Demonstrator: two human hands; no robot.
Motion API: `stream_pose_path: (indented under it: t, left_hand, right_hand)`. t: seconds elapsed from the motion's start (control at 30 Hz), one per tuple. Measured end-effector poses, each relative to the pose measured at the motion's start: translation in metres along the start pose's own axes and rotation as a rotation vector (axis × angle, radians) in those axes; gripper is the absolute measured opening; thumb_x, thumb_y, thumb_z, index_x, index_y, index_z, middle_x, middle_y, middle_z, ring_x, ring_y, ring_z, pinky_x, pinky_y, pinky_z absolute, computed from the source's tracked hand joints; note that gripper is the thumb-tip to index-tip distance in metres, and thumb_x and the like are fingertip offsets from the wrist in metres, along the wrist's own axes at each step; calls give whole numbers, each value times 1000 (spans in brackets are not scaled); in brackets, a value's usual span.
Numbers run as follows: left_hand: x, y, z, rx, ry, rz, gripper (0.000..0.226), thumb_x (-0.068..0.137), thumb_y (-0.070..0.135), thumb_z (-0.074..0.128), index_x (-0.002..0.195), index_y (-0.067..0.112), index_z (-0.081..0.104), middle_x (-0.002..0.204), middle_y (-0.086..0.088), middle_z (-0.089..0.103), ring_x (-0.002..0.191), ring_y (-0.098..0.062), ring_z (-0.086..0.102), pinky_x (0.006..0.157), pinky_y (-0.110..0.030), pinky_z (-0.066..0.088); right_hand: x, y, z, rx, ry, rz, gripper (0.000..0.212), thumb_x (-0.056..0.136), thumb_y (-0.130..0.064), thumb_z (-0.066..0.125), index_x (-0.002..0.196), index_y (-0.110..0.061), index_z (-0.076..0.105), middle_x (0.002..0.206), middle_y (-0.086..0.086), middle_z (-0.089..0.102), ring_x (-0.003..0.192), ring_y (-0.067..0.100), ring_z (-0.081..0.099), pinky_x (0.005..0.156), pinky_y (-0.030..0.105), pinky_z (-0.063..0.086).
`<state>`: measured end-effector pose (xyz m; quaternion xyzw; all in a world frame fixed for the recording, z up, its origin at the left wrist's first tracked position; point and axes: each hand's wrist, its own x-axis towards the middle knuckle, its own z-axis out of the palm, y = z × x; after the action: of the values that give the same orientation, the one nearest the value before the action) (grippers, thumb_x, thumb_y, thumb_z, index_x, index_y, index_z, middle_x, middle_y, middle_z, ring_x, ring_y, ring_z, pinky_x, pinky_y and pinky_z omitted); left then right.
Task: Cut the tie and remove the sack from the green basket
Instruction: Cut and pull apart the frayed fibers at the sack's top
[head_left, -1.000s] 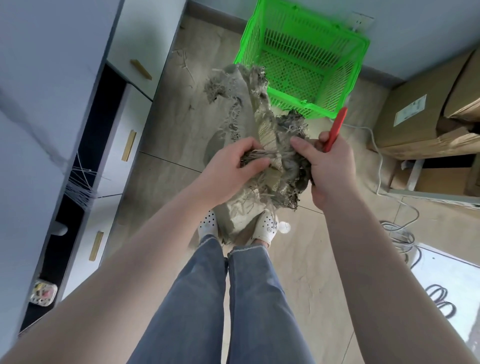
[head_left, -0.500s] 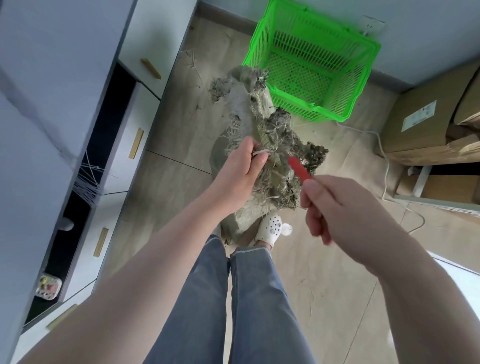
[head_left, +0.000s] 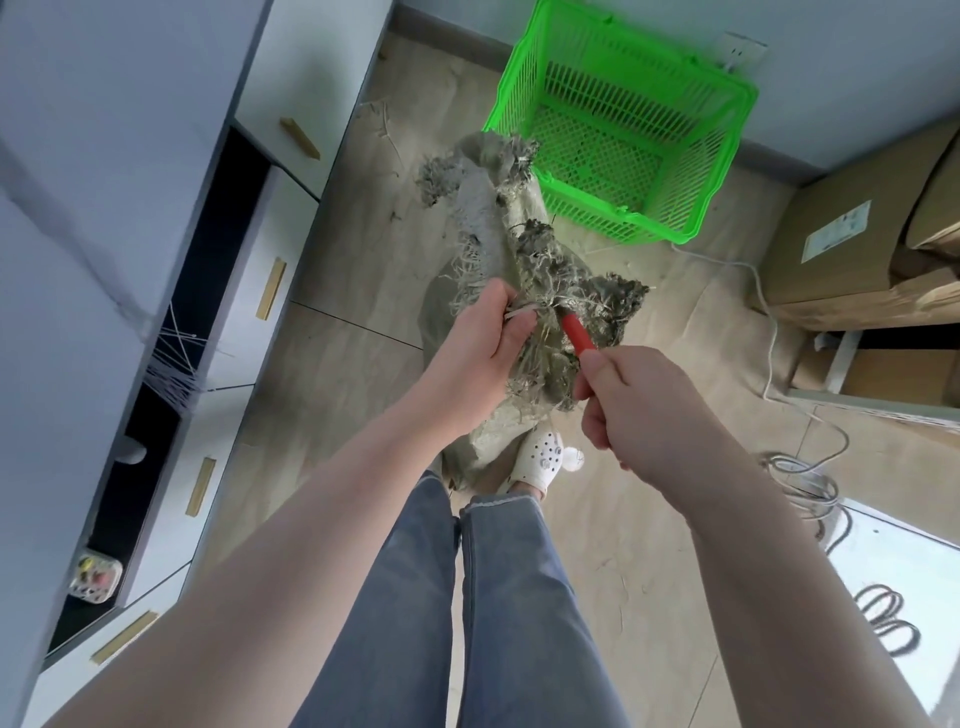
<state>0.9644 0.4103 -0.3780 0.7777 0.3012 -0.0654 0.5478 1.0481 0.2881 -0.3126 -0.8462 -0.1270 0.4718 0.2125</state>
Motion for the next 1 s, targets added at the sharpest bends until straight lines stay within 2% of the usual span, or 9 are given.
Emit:
stream_pose_path:
  t: [0.1,0.13,0.2,0.23,0.37,0.53,0.67,0.8,1.0]
  left_hand:
    - [0,-3,2,-123,-23,11,21,103,27,42,114,9,45,85,1,54,65,-1,45,61,-13,37]
    - [1,-6,3,-206,-35,25,26,102,28,44,126,17,42,104,2,58,84,2,54,76,-13,41]
    - [3,-12,6,-386,-83,12,46,99,34,49,142,31,33,143,2,46,130,-9,45,108,-29,34]
    - [2,-13,7,-482,-113,-24,47,97,35,50,141,30,37,145,-1,45,134,-14,43,111,-34,31]
    - [2,-14,10,-657,-175,-116,22,100,25,50,104,6,58,90,-3,60,88,-16,55,85,-32,42]
    - [1,-8,16,-559,-78,-145,25,91,44,52,104,25,60,113,-17,52,106,-30,54,101,-52,44]
    - [-4,-2,29,-188,55,-26,14,100,29,45,99,17,53,88,-2,64,80,-17,61,77,-44,51]
    - [1,-9,29,366,203,-21,24,102,32,36,100,9,45,81,-2,52,71,-22,51,57,-31,35]
    - [0,2,34,448,103,-28,22,104,28,34,102,9,45,76,-2,55,65,-22,58,55,-35,51]
  right_hand:
    - [2,1,2,63,41,-55,38,102,-27,35,70,-16,53,46,-5,50,42,11,42,50,28,35]
    - [2,2,2,87,40,-72,37,102,-27,36,71,-16,53,43,-6,48,41,9,40,48,27,34]
    - [1,4,1,136,11,-98,36,102,-26,37,72,-13,53,40,-7,45,39,8,37,46,25,31]
    - [1,5,0,171,-7,-107,36,102,-25,38,72,-12,53,40,-7,44,39,9,35,45,24,31]
    - [0,7,-4,316,-32,-115,36,102,-23,40,73,-8,54,41,-7,42,38,8,31,41,17,28]
    - [3,11,1,511,2,-63,39,103,-31,41,74,-8,55,44,-4,35,38,11,24,40,22,20]
    - [6,10,12,742,-22,2,36,104,-30,40,80,-7,53,42,-4,30,38,12,20,42,28,14]
    - [-6,11,24,809,7,19,36,104,-27,40,75,-9,51,43,-6,30,39,11,19,43,29,12]
    - [-1,14,34,920,70,25,39,103,-28,42,68,-12,51,42,-7,33,36,9,23,36,21,20]
